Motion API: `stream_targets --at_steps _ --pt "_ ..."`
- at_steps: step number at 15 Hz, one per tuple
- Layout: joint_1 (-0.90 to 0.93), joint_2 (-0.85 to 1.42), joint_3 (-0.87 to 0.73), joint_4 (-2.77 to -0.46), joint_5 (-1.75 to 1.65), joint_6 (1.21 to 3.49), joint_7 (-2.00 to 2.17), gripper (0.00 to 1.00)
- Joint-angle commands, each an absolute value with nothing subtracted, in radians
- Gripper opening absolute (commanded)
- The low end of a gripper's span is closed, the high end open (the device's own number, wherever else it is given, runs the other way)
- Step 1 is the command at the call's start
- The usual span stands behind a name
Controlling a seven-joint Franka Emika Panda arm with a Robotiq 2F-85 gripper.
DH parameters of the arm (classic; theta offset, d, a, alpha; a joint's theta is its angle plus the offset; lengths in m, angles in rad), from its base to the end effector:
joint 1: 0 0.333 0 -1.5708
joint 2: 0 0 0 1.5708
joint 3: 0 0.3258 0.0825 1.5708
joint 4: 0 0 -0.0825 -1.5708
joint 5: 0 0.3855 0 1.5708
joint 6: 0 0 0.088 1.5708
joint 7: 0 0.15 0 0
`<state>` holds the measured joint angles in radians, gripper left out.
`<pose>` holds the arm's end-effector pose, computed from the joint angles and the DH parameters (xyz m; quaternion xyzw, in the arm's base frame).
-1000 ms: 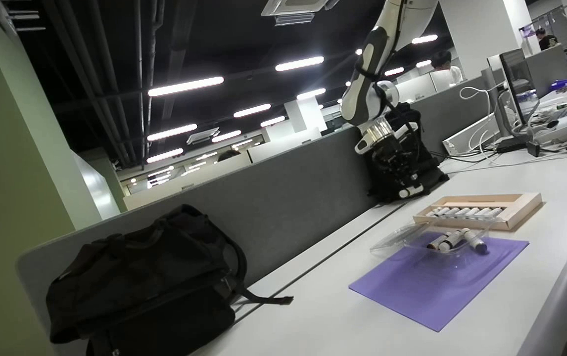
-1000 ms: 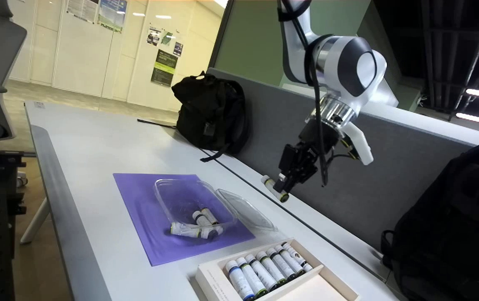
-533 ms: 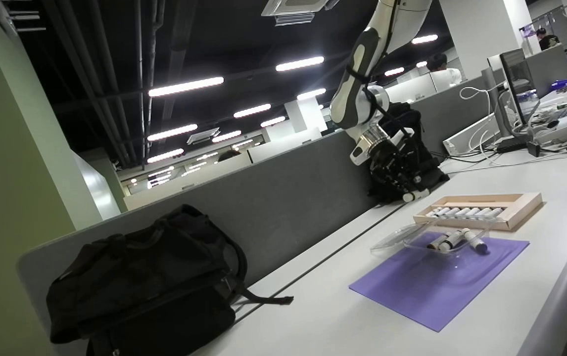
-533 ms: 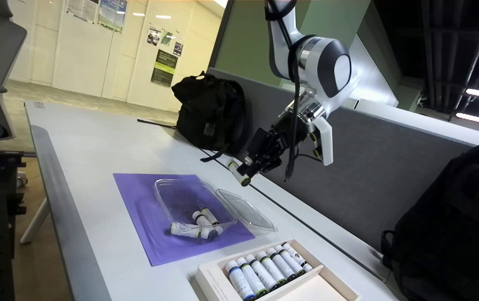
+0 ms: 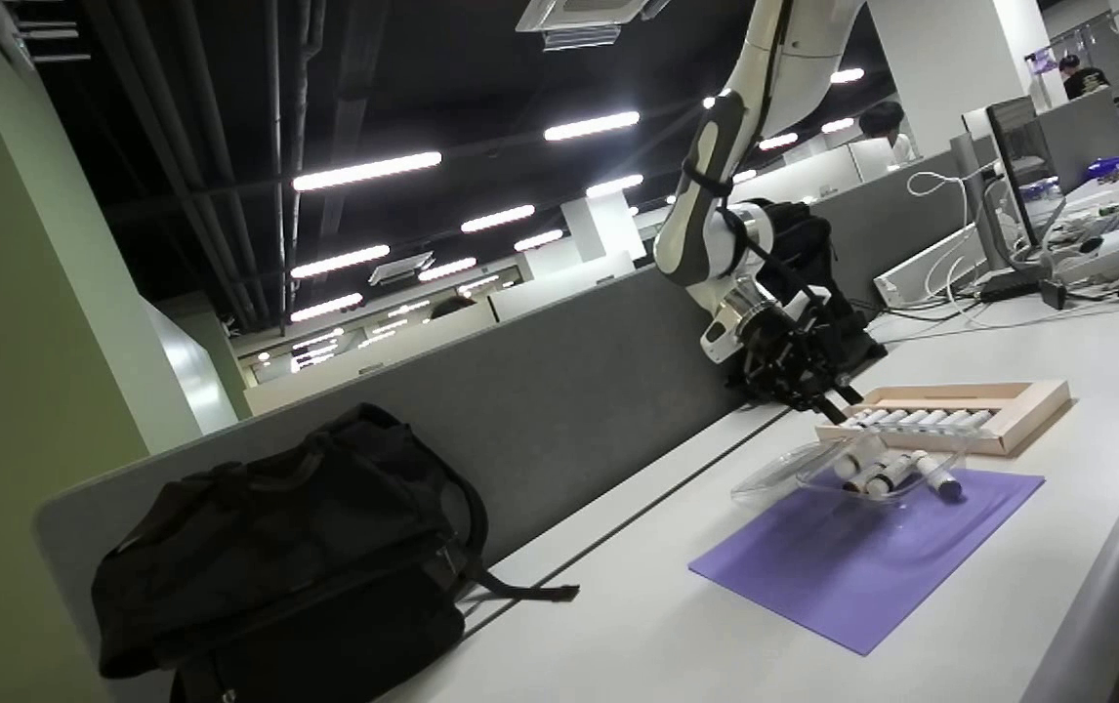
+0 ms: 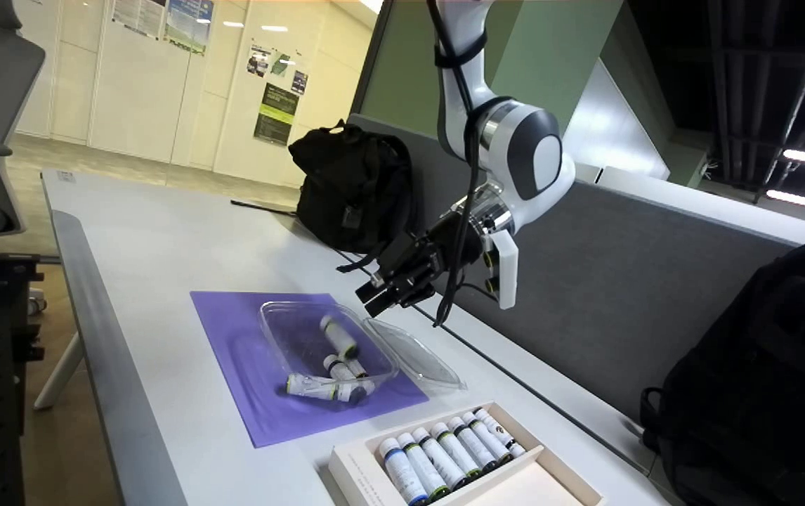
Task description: Pick up the vial from the tray and put it in the transparent bowl
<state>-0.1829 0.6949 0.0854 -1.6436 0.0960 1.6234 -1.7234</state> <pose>0.5744 -0.0437 0.1537 -0.6558 -0.6657 0.1561 0.3200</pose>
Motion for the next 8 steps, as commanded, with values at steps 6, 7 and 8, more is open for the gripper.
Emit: stream_targets --at_steps 6,7,8 --pt "-0.2 0.606 0.06 -1.57 0.131 1.614 -1.704 1.0" --pt "-0.2 0.585 0.051 -1.572 0.123 1.634 -1.698 1.0" --pt "-0.196 0.564 0.037 -1.576 0.109 1.66 -1.687 1.0"
